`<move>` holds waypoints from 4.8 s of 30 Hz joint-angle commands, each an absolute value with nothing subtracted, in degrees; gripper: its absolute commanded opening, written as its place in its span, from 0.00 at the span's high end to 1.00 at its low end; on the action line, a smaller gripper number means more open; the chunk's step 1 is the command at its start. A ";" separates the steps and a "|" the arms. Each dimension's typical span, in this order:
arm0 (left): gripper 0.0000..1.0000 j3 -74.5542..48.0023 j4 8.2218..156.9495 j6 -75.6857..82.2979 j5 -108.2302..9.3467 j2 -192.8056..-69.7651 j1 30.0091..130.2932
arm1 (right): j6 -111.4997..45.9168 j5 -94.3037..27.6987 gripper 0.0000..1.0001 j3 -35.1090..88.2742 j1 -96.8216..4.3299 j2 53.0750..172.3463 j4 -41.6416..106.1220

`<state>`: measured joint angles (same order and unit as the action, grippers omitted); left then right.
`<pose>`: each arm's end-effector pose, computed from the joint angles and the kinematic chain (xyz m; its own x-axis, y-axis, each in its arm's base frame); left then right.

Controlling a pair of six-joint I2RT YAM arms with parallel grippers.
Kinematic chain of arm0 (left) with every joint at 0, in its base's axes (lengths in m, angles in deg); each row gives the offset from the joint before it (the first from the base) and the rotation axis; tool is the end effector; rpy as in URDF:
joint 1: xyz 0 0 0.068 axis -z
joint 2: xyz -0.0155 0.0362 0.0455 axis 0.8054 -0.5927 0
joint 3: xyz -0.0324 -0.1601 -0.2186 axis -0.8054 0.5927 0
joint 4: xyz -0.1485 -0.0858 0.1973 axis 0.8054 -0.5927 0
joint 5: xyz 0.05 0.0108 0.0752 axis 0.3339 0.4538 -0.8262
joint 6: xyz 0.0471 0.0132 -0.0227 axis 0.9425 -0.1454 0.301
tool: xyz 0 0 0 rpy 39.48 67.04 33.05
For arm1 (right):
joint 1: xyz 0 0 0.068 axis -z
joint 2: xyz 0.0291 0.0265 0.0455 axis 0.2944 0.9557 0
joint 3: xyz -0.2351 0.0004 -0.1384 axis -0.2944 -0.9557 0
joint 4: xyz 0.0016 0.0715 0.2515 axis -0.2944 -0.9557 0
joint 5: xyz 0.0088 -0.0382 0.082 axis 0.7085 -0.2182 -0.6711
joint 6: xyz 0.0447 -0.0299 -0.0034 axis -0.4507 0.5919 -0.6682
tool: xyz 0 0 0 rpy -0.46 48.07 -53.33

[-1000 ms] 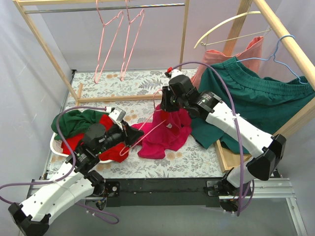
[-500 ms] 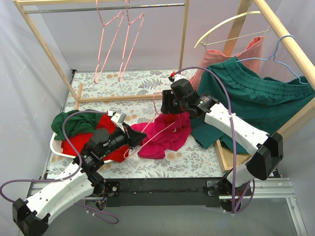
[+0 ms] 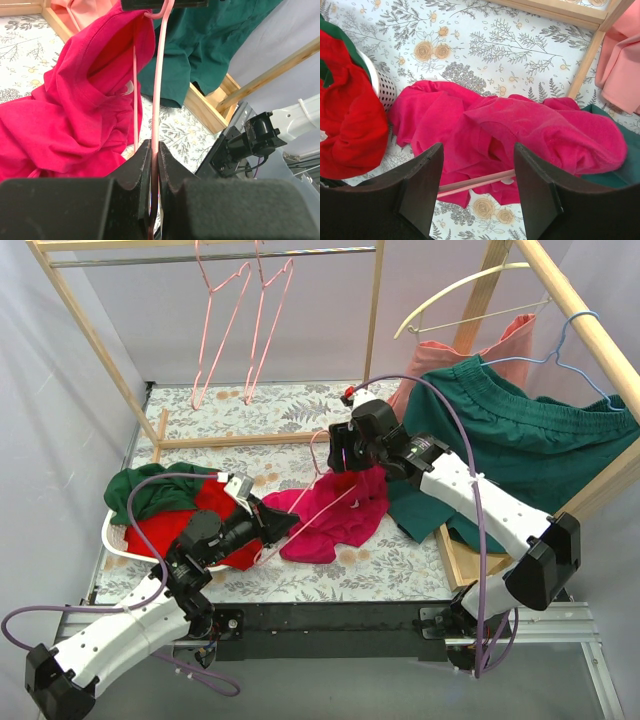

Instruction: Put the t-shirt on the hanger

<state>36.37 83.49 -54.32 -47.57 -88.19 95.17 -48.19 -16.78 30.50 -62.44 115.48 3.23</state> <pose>0.1133 -0.1086 0.2593 -0.7636 -0.5531 -0.3332 0.1955 0.2938 -0.9357 0.2368 0.2316 0.3565 -0.5947 -0.0701 -0.8009 -0.4187 0.8774 0.2341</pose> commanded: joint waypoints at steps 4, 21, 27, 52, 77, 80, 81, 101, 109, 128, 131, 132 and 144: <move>1.00 39.11 84.97 -54.11 -52.87 -85.68 96.19 | -45.75 -17.57 0.34 35.49 -60.63 118.20 1.81; 1.00 41.05 85.14 -58.15 -57.00 -85.23 98.04 | -46.80 -13.89 0.45 31.31 -60.45 116.89 -1.62; 1.00 40.61 85.76 -57.80 -56.91 -85.85 98.12 | -47.07 -9.76 0.49 20.83 -60.80 111.18 0.84; 1.00 39.82 86.02 -58.15 -57.00 -85.59 98.30 | -44.61 -9.84 0.57 18.28 -59.39 118.56 9.37; 1.00 39.39 96.57 -58.24 -61.13 -74.88 98.56 | -51.63 4.91 0.99 51.84 -91.89 118.38 -16.81; 1.00 37.45 94.72 -58.50 -61.57 -72.85 98.56 | -56.64 6.85 0.99 52.30 -96.38 117.68 -21.81; 1.00 37.01 94.29 -58.15 -61.66 -72.15 98.56 | -58.13 6.86 0.99 48.20 -97.09 116.28 -22.44; 1.00 40.97 109.32 -58.59 -56.30 -110.17 103.83 | -66.76 -2.63 0.87 2.62 -85.25 96.50 -8.91; 1.00 36.75 105.54 -58.68 -56.47 -114.59 105.77 | -53.33 -6.75 0.49 17.54 -74.61 99.30 -5.32; 1.00 27.87 89.45 -58.15 -55.95 -117.31 108.40 | -51.47 -12.13 0.54 27.24 -63.61 115.74 4.70; 1.00 25.77 84.64 -57.89 -56.82 -117.84 108.93 | -50.41 -12.39 0.91 23.47 -63.53 114.52 6.81; 0.91 25.06 83.22 -58.15 -57.00 -118.02 108.85 | -50.15 -12.39 0.98 21.89 -63.61 113.64 8.73; 0.36 13.37 61.43 -71.59 -60.63 -122.05 108.93 | -46.37 -11.16 0.99 6.32 -63.61 99.75 17.01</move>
